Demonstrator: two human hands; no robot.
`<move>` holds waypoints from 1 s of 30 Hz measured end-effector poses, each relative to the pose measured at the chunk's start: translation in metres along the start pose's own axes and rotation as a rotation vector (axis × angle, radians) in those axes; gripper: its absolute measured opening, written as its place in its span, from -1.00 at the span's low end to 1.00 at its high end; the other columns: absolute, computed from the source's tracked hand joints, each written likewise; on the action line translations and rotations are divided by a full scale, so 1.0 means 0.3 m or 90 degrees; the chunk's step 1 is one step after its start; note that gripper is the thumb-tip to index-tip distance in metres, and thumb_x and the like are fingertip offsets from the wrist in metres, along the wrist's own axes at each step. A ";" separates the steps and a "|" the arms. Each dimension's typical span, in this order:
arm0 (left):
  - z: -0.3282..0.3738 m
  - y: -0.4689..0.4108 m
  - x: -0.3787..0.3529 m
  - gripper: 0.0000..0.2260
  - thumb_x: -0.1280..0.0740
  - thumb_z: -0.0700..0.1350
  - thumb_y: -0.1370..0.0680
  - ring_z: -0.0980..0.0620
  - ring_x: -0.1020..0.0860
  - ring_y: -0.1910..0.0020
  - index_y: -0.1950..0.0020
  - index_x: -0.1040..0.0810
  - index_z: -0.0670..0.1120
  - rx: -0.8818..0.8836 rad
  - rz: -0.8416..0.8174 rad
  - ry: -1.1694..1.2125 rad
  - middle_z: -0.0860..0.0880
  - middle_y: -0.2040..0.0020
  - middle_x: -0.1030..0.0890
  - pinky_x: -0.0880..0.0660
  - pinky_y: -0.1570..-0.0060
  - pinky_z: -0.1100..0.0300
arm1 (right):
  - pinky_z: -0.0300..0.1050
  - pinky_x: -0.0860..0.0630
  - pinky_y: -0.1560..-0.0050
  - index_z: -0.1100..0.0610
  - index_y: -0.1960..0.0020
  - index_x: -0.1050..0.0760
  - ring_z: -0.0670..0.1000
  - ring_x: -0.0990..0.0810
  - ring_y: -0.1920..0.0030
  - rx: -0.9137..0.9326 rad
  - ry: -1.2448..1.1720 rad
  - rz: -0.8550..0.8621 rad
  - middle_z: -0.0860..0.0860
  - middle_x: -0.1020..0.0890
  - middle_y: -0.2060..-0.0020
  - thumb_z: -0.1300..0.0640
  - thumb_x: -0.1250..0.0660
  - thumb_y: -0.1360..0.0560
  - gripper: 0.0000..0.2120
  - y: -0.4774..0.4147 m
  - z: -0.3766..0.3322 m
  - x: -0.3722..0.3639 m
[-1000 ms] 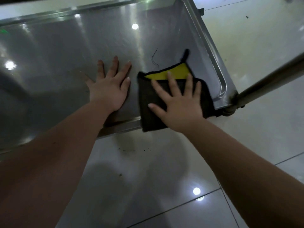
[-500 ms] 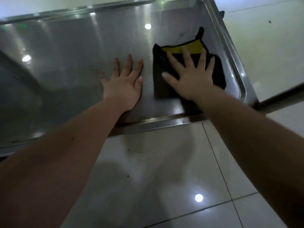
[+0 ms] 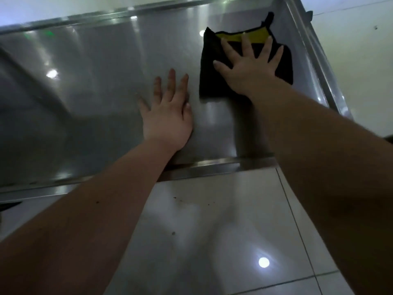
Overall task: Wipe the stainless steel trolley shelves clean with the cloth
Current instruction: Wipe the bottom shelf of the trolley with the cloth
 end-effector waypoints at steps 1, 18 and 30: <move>-0.024 0.003 0.006 -0.47 0.01 0.05 -0.65 -0.16 0.17 -0.58 -0.59 0.13 0.21 0.041 0.011 0.006 0.08 -0.62 0.14 0.20 -0.35 -0.48 | 0.47 0.31 -0.39 -0.34 -0.52 0.25 0.37 0.28 -0.51 -0.007 0.002 -0.007 -0.03 0.18 -0.59 -0.49 0.21 -0.49 -0.34 -0.040 -0.008 0.004; -0.067 -0.029 -0.040 -0.55 0.12 0.12 -0.67 -0.15 0.20 -0.58 -0.55 0.13 0.32 0.098 -0.107 0.003 0.17 -0.61 0.14 0.24 -0.34 -0.50 | 0.33 0.31 -0.46 -0.44 -0.47 0.27 0.27 0.28 -0.53 -0.086 0.007 -0.024 -0.13 0.20 -0.58 -0.58 0.29 -0.33 -0.27 0.459 0.366 -0.049; -0.203 0.008 0.028 -0.56 0.05 0.04 -0.69 -0.04 0.02 -0.59 -0.58 0.01 0.25 -0.088 -0.096 -0.022 0.13 -0.61 0.01 0.11 -0.47 -0.29 | 0.39 0.28 -0.44 -0.40 -0.49 0.26 0.31 0.26 -0.53 0.130 0.003 0.034 -0.12 0.17 -0.58 -0.55 0.24 -0.40 -0.30 0.528 -0.134 -0.105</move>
Point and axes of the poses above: each hand's wrist, its own y-axis away from the middle knuckle, its own x-axis out of the back of the hand, z = x × y, the point moved 10 cm from there along -y, towards the middle knuckle
